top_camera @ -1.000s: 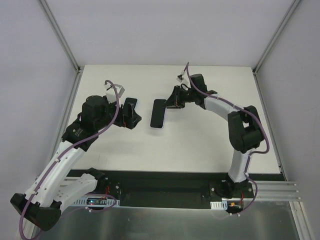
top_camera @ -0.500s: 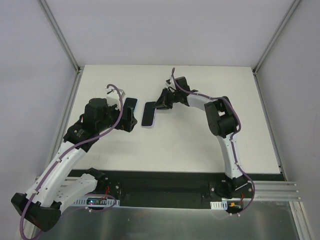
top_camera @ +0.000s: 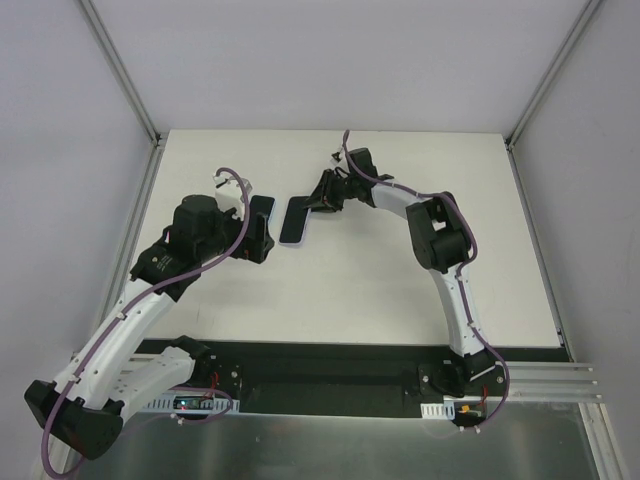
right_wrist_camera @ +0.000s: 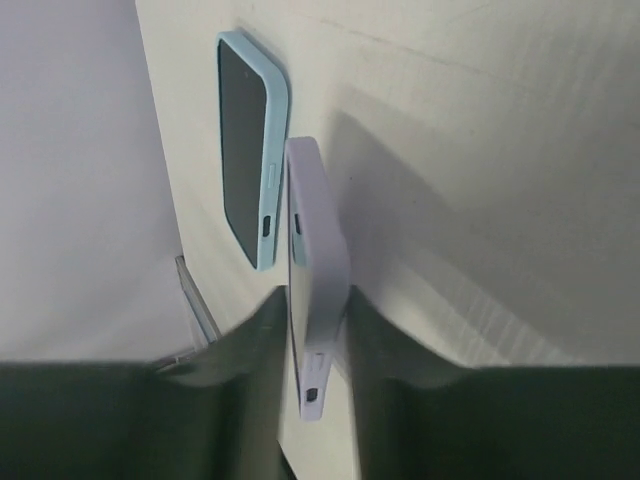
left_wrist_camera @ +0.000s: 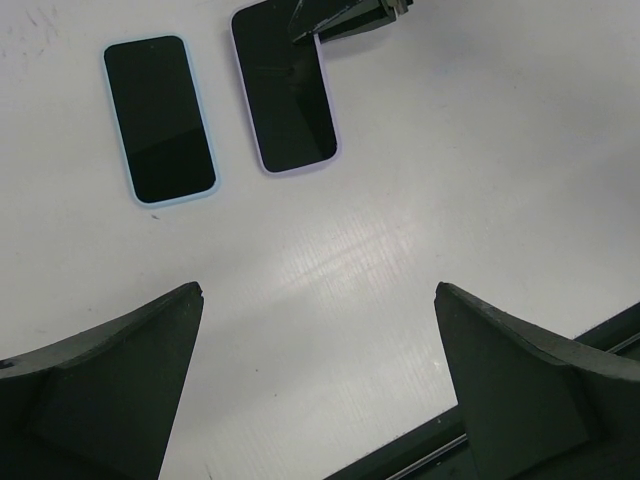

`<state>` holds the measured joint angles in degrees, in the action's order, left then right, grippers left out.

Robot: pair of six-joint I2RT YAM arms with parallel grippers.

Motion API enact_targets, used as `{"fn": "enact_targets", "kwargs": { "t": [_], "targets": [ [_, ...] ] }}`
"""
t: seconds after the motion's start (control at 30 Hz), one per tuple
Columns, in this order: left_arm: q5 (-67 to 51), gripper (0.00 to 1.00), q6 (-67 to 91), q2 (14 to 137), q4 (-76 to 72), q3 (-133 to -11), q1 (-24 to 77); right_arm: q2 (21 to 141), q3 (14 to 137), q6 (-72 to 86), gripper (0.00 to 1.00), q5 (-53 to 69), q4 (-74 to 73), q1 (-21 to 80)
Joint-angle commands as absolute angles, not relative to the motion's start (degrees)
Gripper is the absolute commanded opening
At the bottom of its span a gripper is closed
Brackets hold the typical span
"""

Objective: Put the phone into the phone case

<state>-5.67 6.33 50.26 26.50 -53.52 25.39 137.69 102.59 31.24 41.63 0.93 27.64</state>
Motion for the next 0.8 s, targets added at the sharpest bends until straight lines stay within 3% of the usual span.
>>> {"fn": "enact_targets", "kwargs": {
  "t": [0.0, 0.1, 0.27, 0.3, 0.43, 0.77],
  "targets": [
    [-4.6, 0.99, 5.2, 50.5, 26.2, -53.4, 24.8, 137.1, 102.7, 31.0, 0.40, 40.3, 0.8, 25.4],
    [-4.3, 0.99, 5.3, 50.5, 26.1, -53.4, 24.8, 134.8, 101.6, 29.8, 0.59, 40.7, 0.3, 24.1],
    [-4.0, 0.99, 5.4, 51.5, 26.2, -53.4, 24.8, 127.0, 99.2, 22.3, 0.74, 41.6, -6.4, 21.9],
    [-4.0, 0.99, 5.6, 51.8, 26.2, -53.6, 24.8, 125.4, 98.7, 20.4, 0.82, 41.1, -10.5, 21.6],
    [-5.8, 0.99, 7.4, 51.8, 26.2, -54.5, 24.8, 113.3, 95.6, 11.2, 0.94, 37.4, -22.7, 22.1],
    [-11.3, 0.99, 9.8, 47.4, 22.9, -54.1, 24.8, 81.0, 76.0, 3.7, 0.96, 23.8, -29.8, 26.8]
  ]
}}
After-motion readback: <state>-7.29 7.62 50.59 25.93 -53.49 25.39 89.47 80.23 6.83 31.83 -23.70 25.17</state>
